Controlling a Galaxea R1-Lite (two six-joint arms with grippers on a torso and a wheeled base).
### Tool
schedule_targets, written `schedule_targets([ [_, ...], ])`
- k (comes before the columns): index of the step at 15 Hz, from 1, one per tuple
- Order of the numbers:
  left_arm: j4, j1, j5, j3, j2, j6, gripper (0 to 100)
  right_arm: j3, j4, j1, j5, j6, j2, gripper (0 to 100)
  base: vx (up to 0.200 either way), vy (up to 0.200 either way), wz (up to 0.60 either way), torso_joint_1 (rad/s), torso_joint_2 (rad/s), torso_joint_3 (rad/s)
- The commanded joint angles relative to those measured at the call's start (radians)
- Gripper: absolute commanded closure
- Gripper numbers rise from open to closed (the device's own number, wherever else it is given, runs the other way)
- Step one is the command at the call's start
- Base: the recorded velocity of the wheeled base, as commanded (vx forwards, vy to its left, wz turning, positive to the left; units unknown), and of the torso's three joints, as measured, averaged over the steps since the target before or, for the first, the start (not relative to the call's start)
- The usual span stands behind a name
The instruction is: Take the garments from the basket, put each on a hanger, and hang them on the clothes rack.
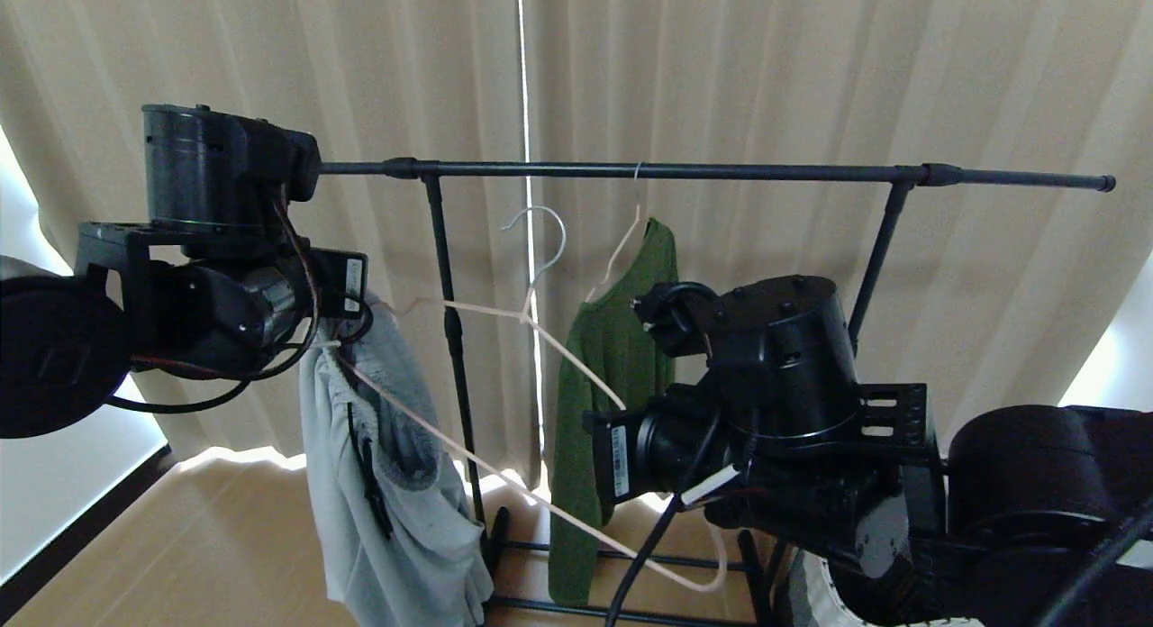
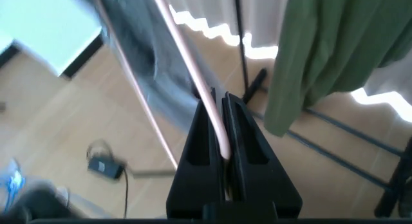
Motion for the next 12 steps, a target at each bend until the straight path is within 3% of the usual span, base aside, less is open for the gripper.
schedule_targets([
  [1,0.012,0.002,0.0,0.014,-0.016,0.001,100,-0.038,-0.001,-0.006,-0.026,0.008,0.041,100,0.0,0.0,0.0,0.0,0.0,0.0],
  [6,0.045,-0.026,0.0,0.011,-0.026,-0.012,100,-0.059,-0.016,-0.023,-0.057,0.036,0.061,100,0.0,0.0,0.0,0.0,0.0,0.0],
  [12,0.049,-0.187,-0.008,0.002,-0.041,-0.019,100,-0.053,-0.017,-0.02,-0.06,0.036,0.057,100,0.0,0.0,0.0,0.0,0.0,0.0],
])
